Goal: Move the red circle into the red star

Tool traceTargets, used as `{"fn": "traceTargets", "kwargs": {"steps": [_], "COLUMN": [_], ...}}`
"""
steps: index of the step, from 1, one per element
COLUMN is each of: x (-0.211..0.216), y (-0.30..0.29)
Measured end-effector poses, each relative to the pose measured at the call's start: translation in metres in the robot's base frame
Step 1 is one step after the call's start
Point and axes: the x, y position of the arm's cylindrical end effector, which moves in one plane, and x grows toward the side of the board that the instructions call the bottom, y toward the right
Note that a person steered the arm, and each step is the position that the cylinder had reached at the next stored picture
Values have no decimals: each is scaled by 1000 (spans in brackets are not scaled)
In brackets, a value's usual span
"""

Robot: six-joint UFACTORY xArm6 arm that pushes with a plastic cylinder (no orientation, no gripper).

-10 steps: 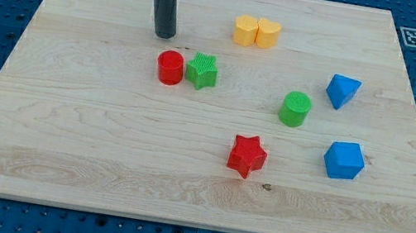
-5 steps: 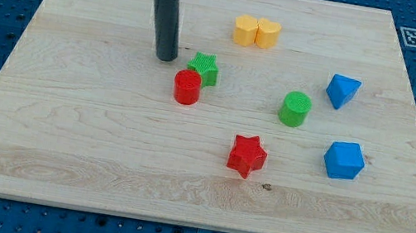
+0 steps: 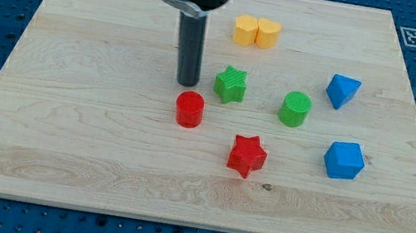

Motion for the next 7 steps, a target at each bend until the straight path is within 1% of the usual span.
{"fn": "traceTargets", "kwargs": {"steps": [1, 2, 3, 4, 5, 6, 7], "x": [20, 51, 68, 48, 55, 69, 84], "y": [1, 20, 29, -7, -30, -14, 14]}}
